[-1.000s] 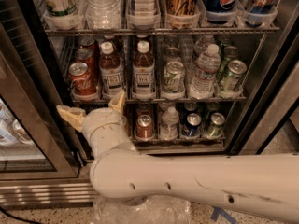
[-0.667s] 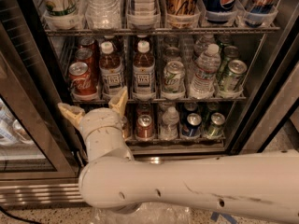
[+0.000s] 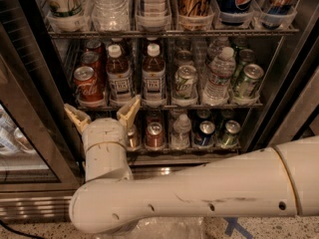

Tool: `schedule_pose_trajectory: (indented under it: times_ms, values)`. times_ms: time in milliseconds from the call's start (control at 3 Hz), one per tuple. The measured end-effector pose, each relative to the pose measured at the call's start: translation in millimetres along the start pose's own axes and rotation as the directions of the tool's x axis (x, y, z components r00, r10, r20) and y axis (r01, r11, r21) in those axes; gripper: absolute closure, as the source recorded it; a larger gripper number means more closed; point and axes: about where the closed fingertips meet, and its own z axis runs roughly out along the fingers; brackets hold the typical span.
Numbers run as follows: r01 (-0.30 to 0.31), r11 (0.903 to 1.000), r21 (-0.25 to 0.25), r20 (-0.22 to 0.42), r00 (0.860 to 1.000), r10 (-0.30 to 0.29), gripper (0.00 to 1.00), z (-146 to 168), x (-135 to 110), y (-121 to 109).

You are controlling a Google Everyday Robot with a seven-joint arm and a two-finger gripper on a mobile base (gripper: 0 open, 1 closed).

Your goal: Pick blue plastic bottle from middle shelf of fridge

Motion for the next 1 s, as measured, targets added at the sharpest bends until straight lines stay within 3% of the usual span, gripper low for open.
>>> schedule_pose_trajectory:
  times_ms: [333, 1000]
  values:
    - [-0.004, 1.0, -0.005, -0.008, 1.0, 0.004, 0.0, 2.8, 6.2, 3.7]
    - [0.002, 0.9985, 0.055, -0.001, 1.0, -0.002, 0.03, 10.1, 12.1, -10.7]
